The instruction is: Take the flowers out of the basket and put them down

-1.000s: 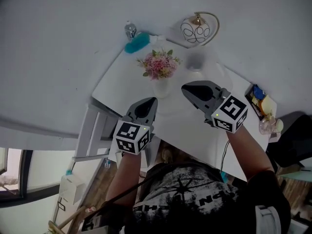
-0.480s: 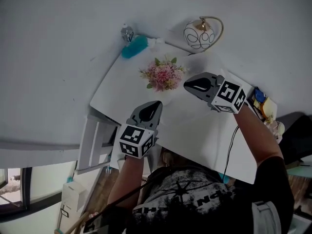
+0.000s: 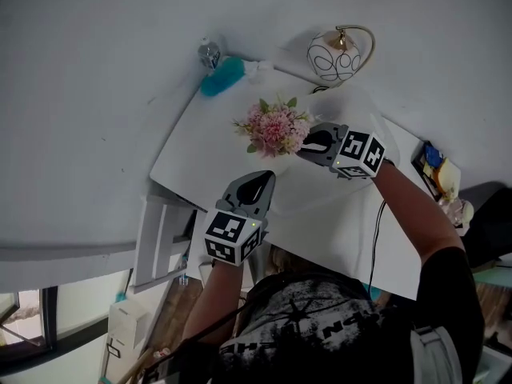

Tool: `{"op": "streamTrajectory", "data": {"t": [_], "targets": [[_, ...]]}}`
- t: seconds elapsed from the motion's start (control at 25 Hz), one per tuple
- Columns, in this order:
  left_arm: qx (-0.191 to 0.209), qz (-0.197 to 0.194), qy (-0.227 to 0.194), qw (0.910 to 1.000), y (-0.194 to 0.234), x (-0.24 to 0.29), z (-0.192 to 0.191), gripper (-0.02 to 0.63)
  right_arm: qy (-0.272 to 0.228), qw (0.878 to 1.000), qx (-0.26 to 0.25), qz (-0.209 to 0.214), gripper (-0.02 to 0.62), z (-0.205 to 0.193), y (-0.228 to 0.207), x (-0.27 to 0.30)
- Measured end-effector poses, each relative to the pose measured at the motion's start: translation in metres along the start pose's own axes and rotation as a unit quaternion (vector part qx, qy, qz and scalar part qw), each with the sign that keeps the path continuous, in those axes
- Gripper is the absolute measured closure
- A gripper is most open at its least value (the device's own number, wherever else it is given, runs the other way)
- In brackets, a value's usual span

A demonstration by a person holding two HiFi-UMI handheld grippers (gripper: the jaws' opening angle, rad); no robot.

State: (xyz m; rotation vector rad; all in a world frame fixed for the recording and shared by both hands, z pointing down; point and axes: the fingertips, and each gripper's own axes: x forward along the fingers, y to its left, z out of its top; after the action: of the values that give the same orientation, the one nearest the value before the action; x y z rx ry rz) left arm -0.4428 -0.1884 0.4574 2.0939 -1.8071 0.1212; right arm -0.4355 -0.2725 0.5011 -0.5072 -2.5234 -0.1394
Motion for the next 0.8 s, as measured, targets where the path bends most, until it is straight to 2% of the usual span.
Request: {"op": "streamTrajectory", "data": {"t": [0.16,0.28,0.56,0.8], "targets": [[-0.005,-0.006,0.0,1.0,0.002,0.001,-0.002,0.591,-0.013,0.999,0.03,-0.012,0.358,-0.001,-0.011,0.013],[-0.009,-0.005,-0.005,0.9999,0.005,0.003,0.0,0.592,-0.03,0.998,0.057,-0.002,0.288,0.003,-0.017,0.028],[-0.009,-0.005,-0.009,0.9999,0.004,0.009,0.0,0.591,-0.059,0.995,0.073,0.038,0.25,0.014,-0.012,0.056],[-0.009,-0.003,-0.011,0.9999,0.004,0.01,0.001,0.592,-0.08,0.994,0.064,0.039,0.25,0.026,-0.011,0.072]]}}
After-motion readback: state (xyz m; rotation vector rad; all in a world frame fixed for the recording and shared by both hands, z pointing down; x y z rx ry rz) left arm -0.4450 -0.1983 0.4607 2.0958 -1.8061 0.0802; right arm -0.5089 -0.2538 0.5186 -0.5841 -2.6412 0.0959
